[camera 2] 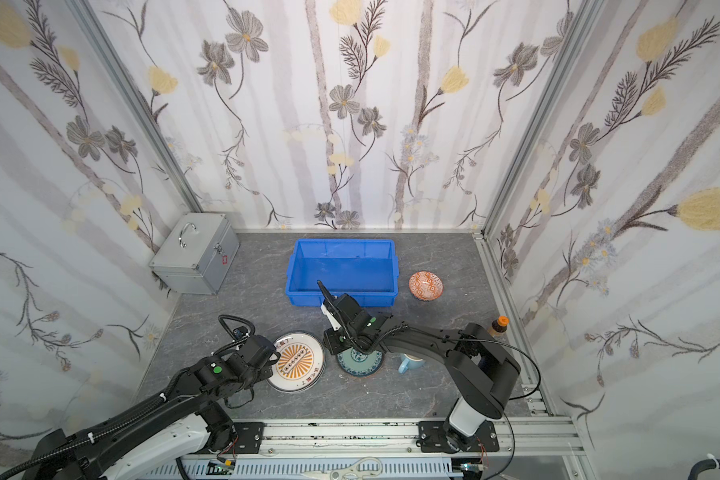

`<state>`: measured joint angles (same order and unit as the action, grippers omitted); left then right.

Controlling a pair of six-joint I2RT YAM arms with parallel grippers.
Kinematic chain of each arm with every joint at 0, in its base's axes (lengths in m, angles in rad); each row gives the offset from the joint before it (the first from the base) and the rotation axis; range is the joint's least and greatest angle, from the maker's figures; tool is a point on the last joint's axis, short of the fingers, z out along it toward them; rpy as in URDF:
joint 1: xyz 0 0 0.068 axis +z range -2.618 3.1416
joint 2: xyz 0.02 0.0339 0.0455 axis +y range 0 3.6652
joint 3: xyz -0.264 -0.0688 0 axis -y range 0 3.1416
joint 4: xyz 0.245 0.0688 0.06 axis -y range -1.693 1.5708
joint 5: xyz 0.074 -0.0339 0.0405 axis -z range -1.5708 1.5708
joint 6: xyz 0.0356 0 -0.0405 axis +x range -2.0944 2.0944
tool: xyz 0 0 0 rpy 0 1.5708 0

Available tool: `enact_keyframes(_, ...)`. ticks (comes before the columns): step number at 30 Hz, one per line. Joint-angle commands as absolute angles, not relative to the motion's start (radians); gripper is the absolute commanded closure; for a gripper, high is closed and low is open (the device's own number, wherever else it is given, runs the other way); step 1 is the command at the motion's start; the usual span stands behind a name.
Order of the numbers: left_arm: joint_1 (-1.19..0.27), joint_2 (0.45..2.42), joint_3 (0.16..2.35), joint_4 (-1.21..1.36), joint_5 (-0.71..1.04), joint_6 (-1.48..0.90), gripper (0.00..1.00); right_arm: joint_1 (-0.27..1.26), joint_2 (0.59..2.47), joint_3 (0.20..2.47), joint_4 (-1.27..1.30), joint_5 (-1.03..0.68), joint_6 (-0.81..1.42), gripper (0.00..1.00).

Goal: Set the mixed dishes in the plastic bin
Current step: 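Pinch the top cream plate edge with right gripper while left gripper steadies the stack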

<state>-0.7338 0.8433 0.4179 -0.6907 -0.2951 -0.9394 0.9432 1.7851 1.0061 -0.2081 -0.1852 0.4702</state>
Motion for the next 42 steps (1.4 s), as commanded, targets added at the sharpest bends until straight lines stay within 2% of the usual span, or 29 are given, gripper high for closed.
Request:
enact_keyframes(1,-0.735,0.845,0.404,-0.674,-0.291,-0.962,0.88,0.948,1.799,1.005,-0.167,-0.204,0.486,0.67)
enact_keyframes(31,-0.735,0.88,0.386,-0.602,-0.269,-0.951,0.92,0.953,1.938,1.055,-0.133,-0.319,0.489,0.7)
enact_keyframes(36,-0.735,0.887,0.386,-0.592,-0.264,-0.948,0.92,0.952,1.943,1.061,-0.13,-0.326,0.491,0.75)
enact_keyframes(42,-0.735,0.887,0.386,-0.583,-0.259,-0.944,0.91,0.945,1.939,1.065,-0.133,-0.338,0.492,0.87)
